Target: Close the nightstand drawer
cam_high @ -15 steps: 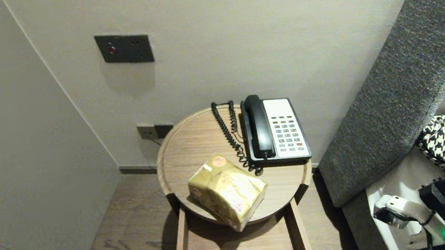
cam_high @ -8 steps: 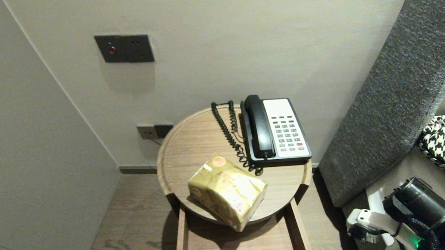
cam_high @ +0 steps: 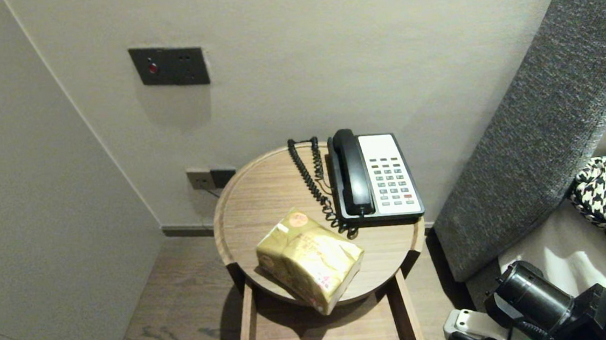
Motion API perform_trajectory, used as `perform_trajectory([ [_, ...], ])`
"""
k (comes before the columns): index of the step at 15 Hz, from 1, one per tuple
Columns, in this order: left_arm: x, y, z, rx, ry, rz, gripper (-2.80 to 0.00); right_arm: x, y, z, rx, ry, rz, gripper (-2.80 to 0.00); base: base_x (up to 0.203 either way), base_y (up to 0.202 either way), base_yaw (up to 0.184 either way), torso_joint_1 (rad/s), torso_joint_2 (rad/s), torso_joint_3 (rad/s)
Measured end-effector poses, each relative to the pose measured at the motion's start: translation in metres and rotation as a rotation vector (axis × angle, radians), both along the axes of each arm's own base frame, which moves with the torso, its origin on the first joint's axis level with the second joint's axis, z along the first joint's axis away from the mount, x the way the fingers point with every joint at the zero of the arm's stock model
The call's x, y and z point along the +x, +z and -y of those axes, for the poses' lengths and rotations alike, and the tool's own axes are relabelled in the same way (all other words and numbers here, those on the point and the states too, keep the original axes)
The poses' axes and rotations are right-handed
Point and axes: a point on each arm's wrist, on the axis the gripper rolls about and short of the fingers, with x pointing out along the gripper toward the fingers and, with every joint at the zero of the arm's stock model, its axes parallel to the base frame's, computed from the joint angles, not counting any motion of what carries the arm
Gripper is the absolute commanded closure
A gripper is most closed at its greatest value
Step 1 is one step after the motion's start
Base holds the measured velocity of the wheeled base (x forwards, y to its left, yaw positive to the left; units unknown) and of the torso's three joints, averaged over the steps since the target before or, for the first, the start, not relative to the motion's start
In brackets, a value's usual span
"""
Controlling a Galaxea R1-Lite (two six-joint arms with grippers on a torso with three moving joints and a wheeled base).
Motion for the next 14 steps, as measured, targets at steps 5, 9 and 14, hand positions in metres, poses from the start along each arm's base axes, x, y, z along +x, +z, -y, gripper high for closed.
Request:
perform_trajectory([
  [5,0.000,0.000,0.000,-0.001,0.000,0.000,0.00,-0.001,0.002,-0.023,0.084,-0.056,0.020,0.00,0.000,0.000,0.000,0.000,0.00,0.000],
  [9,0.000,0.000,0.000,0.000,0.000,0.000,0.00,0.004,0.005,-0.032,0.140,-0.106,0.061,0.00,0.000,0.000,0.000,0.000,0.00,0.000],
  [14,0.000,0.000,0.000,0.000,0.000,0.000,0.00,0.010,0.003,-0.036,0.168,-0.152,0.113,0.00,0.000,0.000,0.000,0.000,0.00,0.000],
])
